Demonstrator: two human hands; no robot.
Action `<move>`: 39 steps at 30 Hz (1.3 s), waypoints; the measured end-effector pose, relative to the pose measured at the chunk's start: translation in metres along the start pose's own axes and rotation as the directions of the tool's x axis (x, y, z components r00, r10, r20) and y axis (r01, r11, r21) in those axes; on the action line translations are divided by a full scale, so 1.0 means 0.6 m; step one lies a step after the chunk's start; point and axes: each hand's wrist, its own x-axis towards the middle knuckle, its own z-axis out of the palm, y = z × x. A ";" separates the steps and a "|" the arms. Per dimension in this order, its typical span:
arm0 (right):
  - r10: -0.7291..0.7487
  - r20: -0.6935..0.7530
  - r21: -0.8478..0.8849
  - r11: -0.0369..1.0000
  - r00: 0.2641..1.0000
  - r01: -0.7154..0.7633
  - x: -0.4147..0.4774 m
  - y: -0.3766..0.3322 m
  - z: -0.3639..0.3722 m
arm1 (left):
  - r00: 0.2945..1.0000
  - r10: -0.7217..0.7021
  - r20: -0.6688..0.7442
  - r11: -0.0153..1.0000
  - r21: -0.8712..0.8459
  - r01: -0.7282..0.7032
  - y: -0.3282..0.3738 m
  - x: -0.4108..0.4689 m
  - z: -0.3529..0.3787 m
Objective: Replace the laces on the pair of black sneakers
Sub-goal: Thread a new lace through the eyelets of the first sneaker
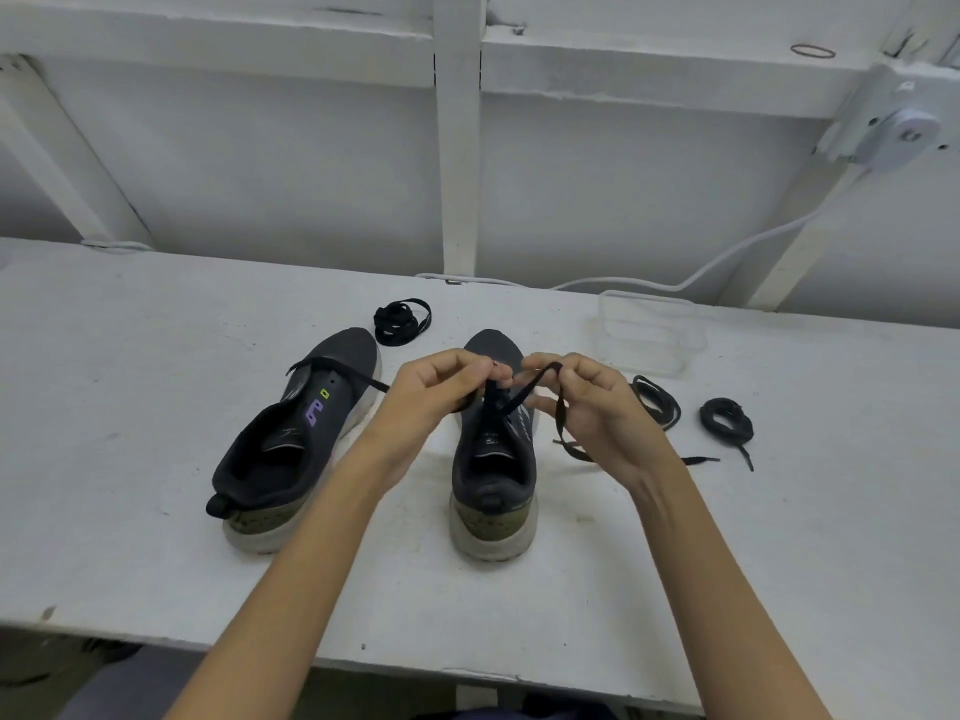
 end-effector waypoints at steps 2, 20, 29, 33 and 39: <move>0.006 0.002 0.084 0.996 1.000 -0.006 0.011 0.003 0.012 | 0.998 -0.015 -0.062 0.997 -0.079 0.010 0.003 0.003 0.007; -0.053 -0.094 -0.049 0.998 0.994 0.049 0.028 -0.007 0.053 | 0.984 -0.013 -0.177 0.951 -0.305 -0.042 0.010 0.022 0.025; -0.048 -0.059 -0.249 0.968 0.997 0.031 0.027 -0.023 0.041 | 0.999 -0.011 -0.045 0.996 -0.094 0.007 0.003 0.026 0.019; -0.041 -0.088 -0.347 0.938 0.995 0.008 0.028 -0.030 0.040 | 0.998 -0.024 -0.052 0.992 -0.121 0.018 0.000 0.028 0.018; -0.011 -0.225 -0.331 0.941 0.974 -0.066 0.034 -0.035 0.043 | 0.998 -0.039 -0.045 0.979 -0.203 0.029 0.004 0.029 0.018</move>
